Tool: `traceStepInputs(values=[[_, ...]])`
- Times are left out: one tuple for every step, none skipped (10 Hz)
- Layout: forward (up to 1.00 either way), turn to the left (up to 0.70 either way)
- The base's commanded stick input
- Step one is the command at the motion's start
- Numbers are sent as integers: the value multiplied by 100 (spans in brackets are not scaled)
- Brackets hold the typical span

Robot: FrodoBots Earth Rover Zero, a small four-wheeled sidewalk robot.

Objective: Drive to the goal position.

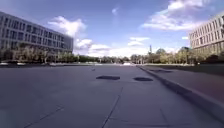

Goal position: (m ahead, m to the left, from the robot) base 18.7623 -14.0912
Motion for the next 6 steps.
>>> traceStepInputs(values=[[70, 0], [70, -5], [70, -13], [70, -14], [70, -14], [70, -9]])
